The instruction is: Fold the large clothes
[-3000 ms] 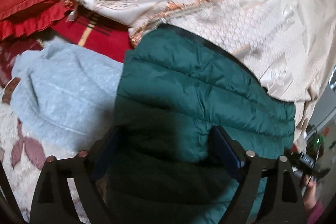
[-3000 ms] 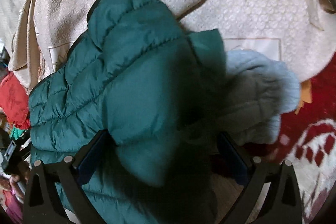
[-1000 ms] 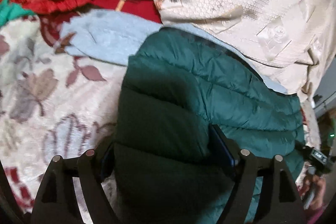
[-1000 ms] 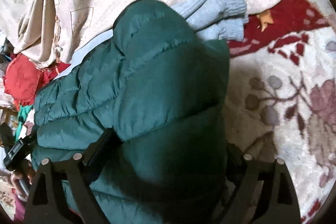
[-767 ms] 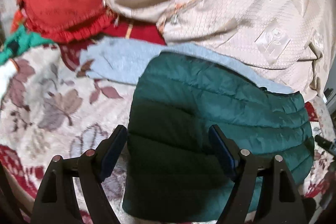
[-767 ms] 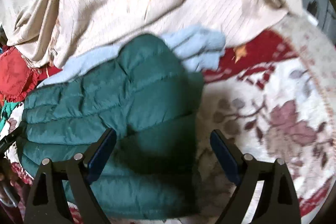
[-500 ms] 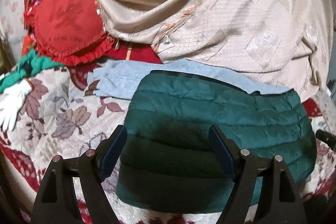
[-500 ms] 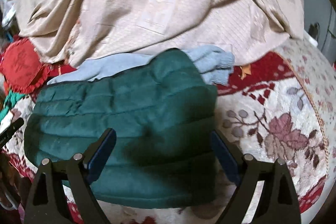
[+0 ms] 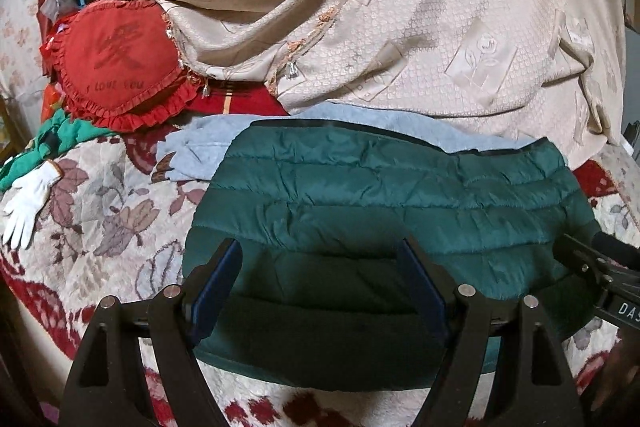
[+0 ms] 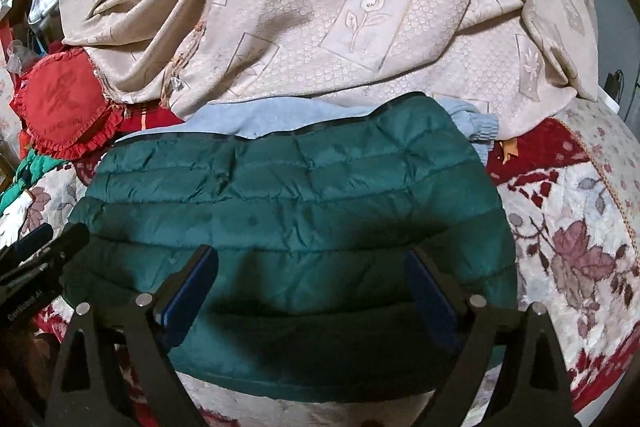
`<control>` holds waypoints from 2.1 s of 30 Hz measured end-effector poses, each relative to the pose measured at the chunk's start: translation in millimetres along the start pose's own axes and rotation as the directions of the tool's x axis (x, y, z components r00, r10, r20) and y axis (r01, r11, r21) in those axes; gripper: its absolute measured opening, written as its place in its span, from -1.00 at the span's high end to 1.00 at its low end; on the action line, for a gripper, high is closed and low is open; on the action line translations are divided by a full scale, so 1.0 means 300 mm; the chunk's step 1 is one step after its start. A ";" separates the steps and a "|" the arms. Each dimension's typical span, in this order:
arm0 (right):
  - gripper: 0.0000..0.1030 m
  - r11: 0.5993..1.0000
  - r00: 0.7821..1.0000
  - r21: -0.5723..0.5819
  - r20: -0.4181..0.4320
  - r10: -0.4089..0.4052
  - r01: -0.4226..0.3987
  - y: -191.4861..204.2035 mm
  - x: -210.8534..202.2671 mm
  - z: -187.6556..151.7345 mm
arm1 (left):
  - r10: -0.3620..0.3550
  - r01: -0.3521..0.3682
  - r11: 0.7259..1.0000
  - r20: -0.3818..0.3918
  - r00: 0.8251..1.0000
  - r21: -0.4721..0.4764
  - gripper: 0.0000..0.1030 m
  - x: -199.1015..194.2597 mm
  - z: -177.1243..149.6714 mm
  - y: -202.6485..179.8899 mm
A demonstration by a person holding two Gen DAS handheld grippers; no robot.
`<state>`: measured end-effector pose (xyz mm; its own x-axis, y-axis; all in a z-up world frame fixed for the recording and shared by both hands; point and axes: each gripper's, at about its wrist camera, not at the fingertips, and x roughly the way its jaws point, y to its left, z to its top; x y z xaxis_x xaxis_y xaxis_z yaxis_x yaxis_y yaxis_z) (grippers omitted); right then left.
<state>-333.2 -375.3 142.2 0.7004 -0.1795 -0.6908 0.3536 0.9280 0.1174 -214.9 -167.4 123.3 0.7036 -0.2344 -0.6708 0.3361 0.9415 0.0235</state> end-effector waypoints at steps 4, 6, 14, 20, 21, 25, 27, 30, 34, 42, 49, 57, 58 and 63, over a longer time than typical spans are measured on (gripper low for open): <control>-0.89 1.000 1.000 -0.009 0.003 -0.011 0.011 0.008 -0.005 -0.010 | 0.002 -0.002 1.000 0.000 1.000 0.018 -0.24 -0.004 -0.016 -0.026; -0.89 1.000 1.000 -0.013 -0.001 -0.011 0.011 0.013 -0.003 -0.014 | 0.012 -0.012 1.000 0.001 1.000 0.027 -0.24 -0.006 -0.022 -0.039; -0.89 1.000 1.000 -0.027 -0.001 -0.007 0.007 0.029 -0.009 -0.022 | 0.026 -0.026 0.999 0.026 0.999 0.027 -0.24 -0.028 -0.025 -0.047; -0.89 0.999 1.000 -0.039 -0.001 -0.001 0.001 0.043 -0.011 -0.024 | 0.035 -0.036 0.999 0.040 0.999 0.026 -0.24 -0.041 -0.024 -0.043; -0.89 0.999 1.000 -0.041 -0.003 0.001 -0.002 0.045 -0.011 -0.025 | 0.037 -0.038 0.999 0.042 0.998 0.025 -0.23 -0.044 -0.024 -0.042; -0.89 0.999 1.000 -0.049 0.000 0.004 -0.004 0.057 -0.014 -0.026 | 0.045 -0.046 0.999 0.050 0.998 0.018 -0.23 -0.051 -0.025 -0.035; -0.90 0.999 1.000 -0.053 -0.001 0.005 -0.005 0.062 -0.015 -0.027 | 0.043 -0.044 0.999 0.050 0.998 0.015 -0.23 -0.052 -0.026 -0.030; -0.90 0.998 1.000 -0.055 -0.006 0.009 -0.010 0.066 -0.012 -0.030 | 0.045 -0.045 0.999 0.047 0.998 0.011 -0.23 -0.052 -0.028 -0.025; -0.90 0.998 1.000 -0.058 -0.013 0.012 -0.013 0.069 -0.008 -0.032 | 0.043 -0.044 0.999 0.044 0.998 0.004 -0.22 -0.052 -0.031 -0.018; -0.90 0.998 1.000 -0.062 -0.017 0.015 -0.016 0.080 -0.007 -0.034 | 0.050 -0.050 0.999 0.043 0.998 -0.011 -0.23 -0.052 -0.033 -0.001; -0.90 0.998 0.999 -0.060 -0.028 0.020 -0.022 0.084 -0.002 -0.039 | 0.052 -0.051 0.999 0.038 0.998 -0.012 -0.23 -0.049 -0.037 0.002; -0.90 0.998 0.999 -0.054 -0.027 0.025 -0.026 0.079 -0.003 -0.038 | 0.052 -0.052 0.999 0.040 0.998 -0.005 -0.22 -0.053 -0.038 -0.004; -0.90 0.998 0.999 -0.054 -0.028 0.024 -0.025 0.079 -0.003 -0.038 | 0.052 -0.052 0.999 0.041 0.998 -0.005 -0.22 -0.053 -0.038 -0.004; -0.90 0.998 0.999 -0.048 -0.032 0.027 -0.029 0.078 -0.001 -0.040 | 0.052 -0.052 0.999 0.041 0.998 0.002 -0.22 -0.055 -0.038 -0.010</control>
<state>-332.6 -349.6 136.8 0.6897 -0.1438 -0.7097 0.3030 0.9475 0.1024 -234.8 -163.6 125.8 0.7453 -0.1950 -0.6375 0.3004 0.9519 0.0601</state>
